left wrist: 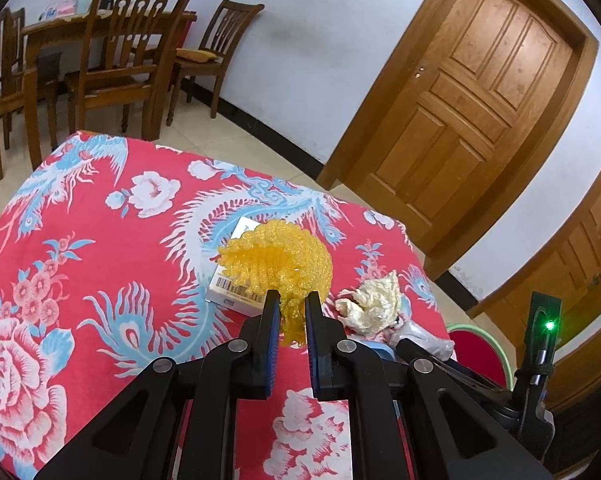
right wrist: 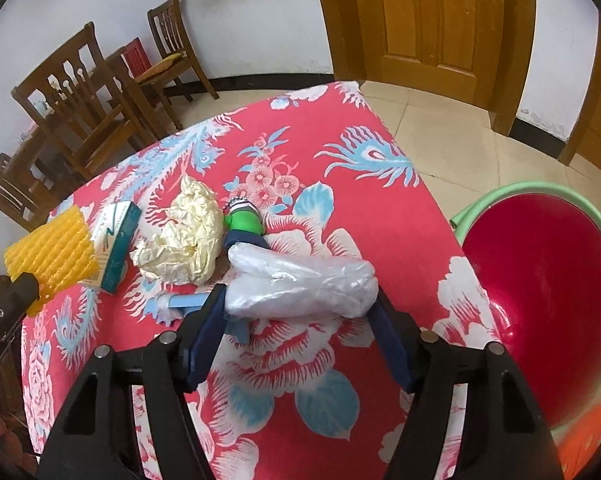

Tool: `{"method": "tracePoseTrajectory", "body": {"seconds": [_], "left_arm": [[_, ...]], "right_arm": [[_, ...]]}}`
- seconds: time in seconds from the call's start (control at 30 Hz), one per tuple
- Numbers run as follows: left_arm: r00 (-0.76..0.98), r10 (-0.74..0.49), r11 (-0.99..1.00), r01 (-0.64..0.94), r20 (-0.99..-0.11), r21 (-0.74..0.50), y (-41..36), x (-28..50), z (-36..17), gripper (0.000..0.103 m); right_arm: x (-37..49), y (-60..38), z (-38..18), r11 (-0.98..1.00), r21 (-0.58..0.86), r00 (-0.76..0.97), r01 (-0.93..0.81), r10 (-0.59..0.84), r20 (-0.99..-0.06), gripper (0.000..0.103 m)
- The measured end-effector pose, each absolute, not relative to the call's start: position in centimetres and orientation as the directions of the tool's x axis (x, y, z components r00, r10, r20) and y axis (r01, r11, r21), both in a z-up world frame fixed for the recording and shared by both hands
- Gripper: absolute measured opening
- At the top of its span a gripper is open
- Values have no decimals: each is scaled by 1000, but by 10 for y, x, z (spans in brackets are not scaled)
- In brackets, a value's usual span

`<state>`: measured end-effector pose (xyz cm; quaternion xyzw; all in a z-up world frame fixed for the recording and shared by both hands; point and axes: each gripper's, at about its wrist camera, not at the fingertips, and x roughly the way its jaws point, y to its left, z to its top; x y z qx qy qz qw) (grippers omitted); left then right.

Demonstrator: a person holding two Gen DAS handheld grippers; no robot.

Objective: Collect trash
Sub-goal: 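Grasp the white plastic bag with the right gripper while the left holds the foam net, then carry the foam net and plastic bag over the red bin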

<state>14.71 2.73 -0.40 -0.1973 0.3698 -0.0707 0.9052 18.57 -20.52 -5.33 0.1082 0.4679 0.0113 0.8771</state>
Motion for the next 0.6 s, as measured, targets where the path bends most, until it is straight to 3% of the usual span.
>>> {"method": "tracePoseTrajectory", "body": {"seconds": [0.6], "left_arm": [[700, -353, 908, 99, -620, -406, -11, 114, 24, 12]], "right_arm": [[106, -263, -10, 934, 323, 651, 150, 152, -744, 71]]}}
